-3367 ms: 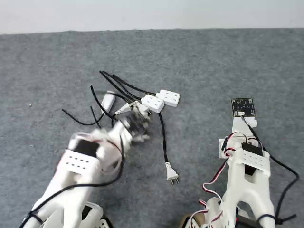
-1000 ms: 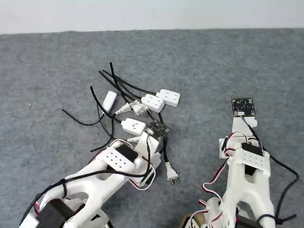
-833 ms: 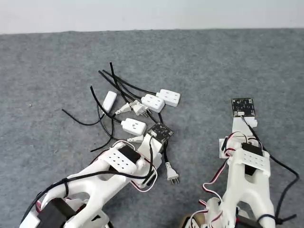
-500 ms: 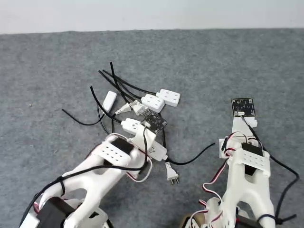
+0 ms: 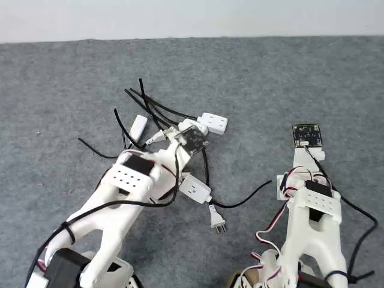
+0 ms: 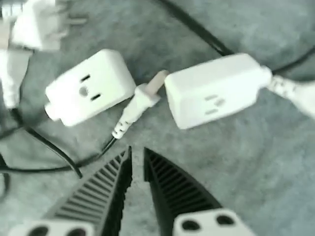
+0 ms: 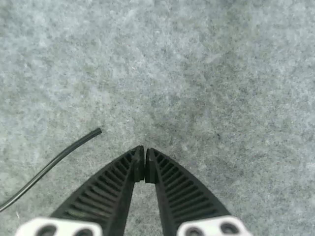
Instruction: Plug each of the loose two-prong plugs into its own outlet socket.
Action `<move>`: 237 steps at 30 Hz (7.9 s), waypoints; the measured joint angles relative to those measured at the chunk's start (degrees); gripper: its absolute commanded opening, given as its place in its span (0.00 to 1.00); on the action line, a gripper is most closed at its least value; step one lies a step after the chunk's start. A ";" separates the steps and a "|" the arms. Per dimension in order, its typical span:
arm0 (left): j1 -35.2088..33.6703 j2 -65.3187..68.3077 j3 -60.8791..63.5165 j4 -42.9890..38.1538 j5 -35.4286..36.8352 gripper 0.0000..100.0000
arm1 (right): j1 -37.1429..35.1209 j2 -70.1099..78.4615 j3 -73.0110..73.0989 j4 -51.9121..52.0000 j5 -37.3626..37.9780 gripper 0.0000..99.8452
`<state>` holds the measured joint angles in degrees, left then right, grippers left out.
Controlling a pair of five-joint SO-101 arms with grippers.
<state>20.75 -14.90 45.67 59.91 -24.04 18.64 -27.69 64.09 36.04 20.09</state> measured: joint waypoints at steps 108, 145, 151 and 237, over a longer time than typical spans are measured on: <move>9.93 30.42 -28.66 2.64 -16.26 0.01 | 0.00 0.00 0.00 0.00 1.85 0.01; 8.18 3.08 -4.40 -23.91 42.99 0.24 | 0.00 0.00 0.00 0.00 1.85 0.01; 8.09 28.04 -25.41 -15.91 30.59 0.24 | 0.00 0.00 0.00 0.00 1.85 0.01; 4.22 69.01 -97.41 38.51 33.23 0.01 | 0.00 0.00 0.00 0.00 2.02 0.01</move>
<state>24.97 54.11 -51.74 98.42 9.19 18.64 -27.69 64.09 36.04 22.11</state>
